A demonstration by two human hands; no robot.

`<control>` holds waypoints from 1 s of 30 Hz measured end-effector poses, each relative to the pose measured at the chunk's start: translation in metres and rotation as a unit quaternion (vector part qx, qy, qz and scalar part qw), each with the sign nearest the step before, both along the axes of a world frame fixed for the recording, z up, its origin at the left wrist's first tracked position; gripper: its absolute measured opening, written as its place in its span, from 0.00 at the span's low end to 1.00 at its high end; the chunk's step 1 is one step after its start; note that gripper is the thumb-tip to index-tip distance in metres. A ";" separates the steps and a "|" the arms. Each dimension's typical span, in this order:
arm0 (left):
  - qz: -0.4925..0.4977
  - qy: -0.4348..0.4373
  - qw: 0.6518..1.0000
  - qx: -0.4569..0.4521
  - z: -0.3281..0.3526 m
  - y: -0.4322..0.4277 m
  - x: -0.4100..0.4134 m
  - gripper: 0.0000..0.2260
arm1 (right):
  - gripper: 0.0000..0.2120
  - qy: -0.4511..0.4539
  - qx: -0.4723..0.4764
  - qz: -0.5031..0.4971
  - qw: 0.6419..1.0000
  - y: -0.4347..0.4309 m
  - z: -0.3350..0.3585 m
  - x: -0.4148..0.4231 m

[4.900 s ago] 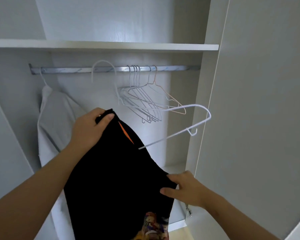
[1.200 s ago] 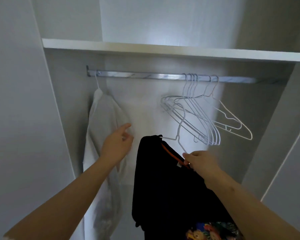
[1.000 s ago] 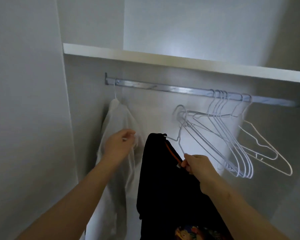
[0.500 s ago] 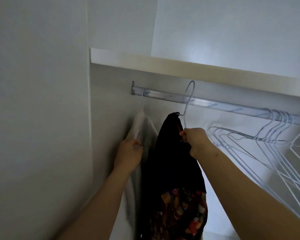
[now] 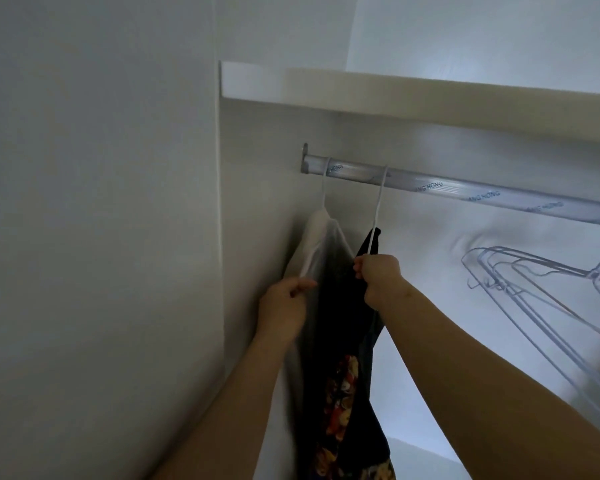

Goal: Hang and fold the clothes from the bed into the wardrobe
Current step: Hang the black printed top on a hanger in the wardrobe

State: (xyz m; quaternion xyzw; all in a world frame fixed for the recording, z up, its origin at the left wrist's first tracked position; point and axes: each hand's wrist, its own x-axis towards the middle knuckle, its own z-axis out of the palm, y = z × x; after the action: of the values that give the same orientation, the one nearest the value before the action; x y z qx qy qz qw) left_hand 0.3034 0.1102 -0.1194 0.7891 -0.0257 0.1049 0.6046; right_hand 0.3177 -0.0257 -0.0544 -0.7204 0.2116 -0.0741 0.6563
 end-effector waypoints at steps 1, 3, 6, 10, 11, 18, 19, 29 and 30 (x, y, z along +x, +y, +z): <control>0.001 -0.003 1.000 0.005 -0.002 0.000 -0.001 0.16 | 0.10 -0.004 0.005 -0.006 1.000 -0.002 -0.001 -0.001; 0.003 -0.007 1.000 0.013 -0.004 0.000 -0.003 0.17 | 0.11 -0.011 0.018 -0.014 1.000 -0.001 -0.002 -0.005; 0.008 0.002 1.000 -0.002 -0.007 -0.002 -0.006 0.12 | 0.15 -0.013 0.068 -0.027 0.997 0.002 -0.003 -0.010; 0.028 0.004 1.000 0.004 -0.005 -0.002 -0.011 0.07 | 0.12 -0.026 0.049 -0.045 0.997 0.007 -0.010 -0.025; 0.027 0.003 1.000 0.007 -0.004 -0.002 -0.014 0.07 | 0.12 -0.036 0.021 -0.050 0.998 0.006 -0.012 -0.031; 0.005 -0.065 0.990 0.124 0.019 -0.009 -0.070 0.08 | 0.10 -0.099 -0.006 -0.036 0.994 0.006 -0.021 -0.100; 0.009 -0.082 0.986 0.144 0.024 -0.009 -0.084 0.08 | 0.10 -0.095 0.004 -0.035 0.995 0.005 -0.023 -0.112; -0.100 -0.086 0.981 0.140 -0.004 -0.061 -0.249 0.10 | 0.04 -0.039 0.109 -0.117 0.986 -0.040 -0.074 -0.304; -0.124 -0.051 0.980 0.150 -0.015 -0.066 -0.263 0.11 | 0.04 -0.026 0.112 -0.134 0.984 -0.046 -0.083 -0.326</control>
State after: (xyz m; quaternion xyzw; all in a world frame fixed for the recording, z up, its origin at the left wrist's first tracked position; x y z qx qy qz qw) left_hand 0.0406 0.0438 -0.1346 0.8549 -0.1700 0.0643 0.4859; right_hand -0.0083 -0.0720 -0.1372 -0.6051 0.2955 -0.1558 0.7227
